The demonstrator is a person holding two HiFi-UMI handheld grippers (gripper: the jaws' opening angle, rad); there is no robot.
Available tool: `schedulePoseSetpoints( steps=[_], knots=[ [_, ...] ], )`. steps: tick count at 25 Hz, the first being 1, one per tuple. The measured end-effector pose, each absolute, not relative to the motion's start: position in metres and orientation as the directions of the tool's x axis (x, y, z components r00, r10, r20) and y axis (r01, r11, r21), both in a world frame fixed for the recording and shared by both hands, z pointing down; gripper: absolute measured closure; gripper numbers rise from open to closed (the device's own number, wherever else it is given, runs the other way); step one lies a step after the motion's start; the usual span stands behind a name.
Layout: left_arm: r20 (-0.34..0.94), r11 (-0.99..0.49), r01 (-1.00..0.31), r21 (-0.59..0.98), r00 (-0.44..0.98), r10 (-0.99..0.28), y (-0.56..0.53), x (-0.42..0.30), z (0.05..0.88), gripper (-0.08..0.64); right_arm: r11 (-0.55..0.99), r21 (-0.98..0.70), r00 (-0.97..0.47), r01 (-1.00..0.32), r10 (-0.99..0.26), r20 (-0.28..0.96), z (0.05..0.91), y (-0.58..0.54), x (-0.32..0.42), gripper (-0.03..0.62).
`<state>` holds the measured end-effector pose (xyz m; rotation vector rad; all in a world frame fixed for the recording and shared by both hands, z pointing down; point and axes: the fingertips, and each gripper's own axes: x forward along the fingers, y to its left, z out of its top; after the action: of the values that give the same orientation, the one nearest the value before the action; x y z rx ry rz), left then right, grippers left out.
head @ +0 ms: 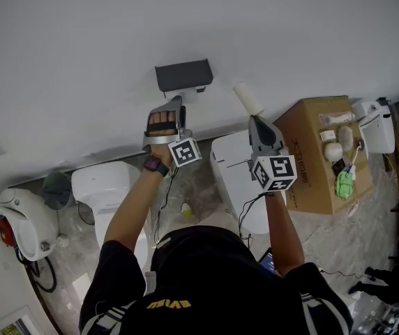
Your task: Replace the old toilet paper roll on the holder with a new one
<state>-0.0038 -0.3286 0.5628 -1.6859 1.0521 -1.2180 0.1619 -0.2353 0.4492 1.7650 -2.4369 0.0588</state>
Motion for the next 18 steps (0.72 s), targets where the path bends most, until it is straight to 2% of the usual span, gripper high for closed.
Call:
schedulePoseSetpoints(
  steps=[4, 9, 14, 18],
  knots=[
    [0.229, -0.266, -0.231, -0.936, 0.176, -0.957, -0.315, -0.014, 0.536, 0.339, 0.331, 0.046, -0.324, -0.943, -0.939, 0.111, 0.443, -0.235, 0.157, 0.597],
    [0.252, -0.308, -0.382, -0.871, 0.191, -0.949, -0.286, -0.033, 0.528, 0.314, 0.347, 0.055, -0.341, -0.936, -0.935, 0.098, 0.439, -0.23, 0.148, 0.597],
    [0.26, -0.324, -0.574, -0.752, 0.193, -0.946, -0.259, -0.054, 0.505, 0.324, 0.369, 0.051, -0.364, -0.928, -0.927, 0.086, 0.437, -0.228, 0.14, 0.597],
    [0.149, -0.264, -0.746, -0.611, 0.22, -0.964, -0.241, -0.076, 0.466, 0.333, 0.383, 0.056, -0.379, -0.922, -0.923, 0.071, 0.429, -0.225, 0.137, 0.597]
  ],
)
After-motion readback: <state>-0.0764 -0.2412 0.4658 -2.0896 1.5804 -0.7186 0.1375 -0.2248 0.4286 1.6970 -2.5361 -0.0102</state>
